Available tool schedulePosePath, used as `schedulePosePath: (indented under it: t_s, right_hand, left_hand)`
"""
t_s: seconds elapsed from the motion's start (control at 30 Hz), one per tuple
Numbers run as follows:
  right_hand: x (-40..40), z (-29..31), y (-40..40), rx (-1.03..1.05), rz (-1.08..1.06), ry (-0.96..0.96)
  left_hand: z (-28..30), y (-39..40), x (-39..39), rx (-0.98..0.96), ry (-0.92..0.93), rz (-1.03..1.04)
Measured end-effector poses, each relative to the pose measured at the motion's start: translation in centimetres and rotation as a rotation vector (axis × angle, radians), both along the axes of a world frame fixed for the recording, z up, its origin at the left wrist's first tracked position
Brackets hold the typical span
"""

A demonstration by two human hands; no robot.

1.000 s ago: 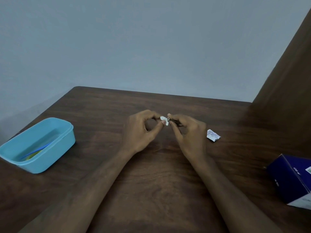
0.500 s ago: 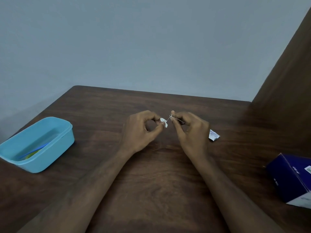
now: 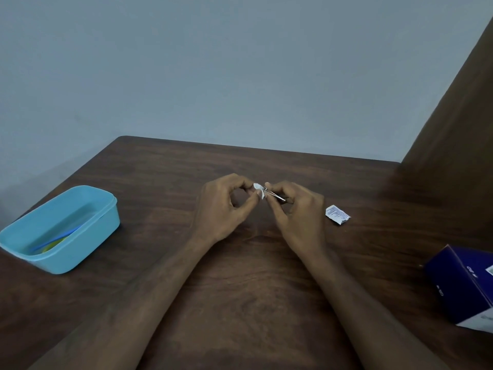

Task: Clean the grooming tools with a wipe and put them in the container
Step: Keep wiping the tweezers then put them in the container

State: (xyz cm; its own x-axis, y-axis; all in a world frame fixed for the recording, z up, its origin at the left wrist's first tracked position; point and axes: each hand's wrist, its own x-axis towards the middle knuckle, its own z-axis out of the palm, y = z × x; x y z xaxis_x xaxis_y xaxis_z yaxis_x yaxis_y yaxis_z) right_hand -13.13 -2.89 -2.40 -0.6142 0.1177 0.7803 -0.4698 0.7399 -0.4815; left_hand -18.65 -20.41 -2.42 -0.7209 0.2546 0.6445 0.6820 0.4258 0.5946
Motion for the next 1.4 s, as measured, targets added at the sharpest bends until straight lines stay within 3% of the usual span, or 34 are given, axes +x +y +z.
schedulePosePath:
  t_s: [0.2, 0.5, 0.73, 1.23, 1.4]
  right_hand:
    - [-0.2, 0.4, 0.7, -0.376, -0.099, -0.054]
    - [-0.6, -0.3, -0.4, -0.382, -0.075, -0.245]
    - [-0.5, 0.1, 0.0, -0.708, 0.033, -0.235]
    - [-0.5, -0.5, -1.3, -0.552, 0.144, -0.318]
    - [-0.8, -1.2, -1.1, -0.539, 0.079, -0.37]
  left_hand:
    - [-0.3, 0.2, 0.0, -0.149, -0.035, 0.108]
    - [0.2, 0.0, -0.2, 0.111, -0.167, -0.069]
    - [0.1, 0.1, -0.1, 0.101, -0.162, -0.05]
    - [0.8, 0.0, 0.2, 0.178, -0.201, -0.041]
    - [1.0, 0.2, -0.2, 0.412, -0.262, 0.008]
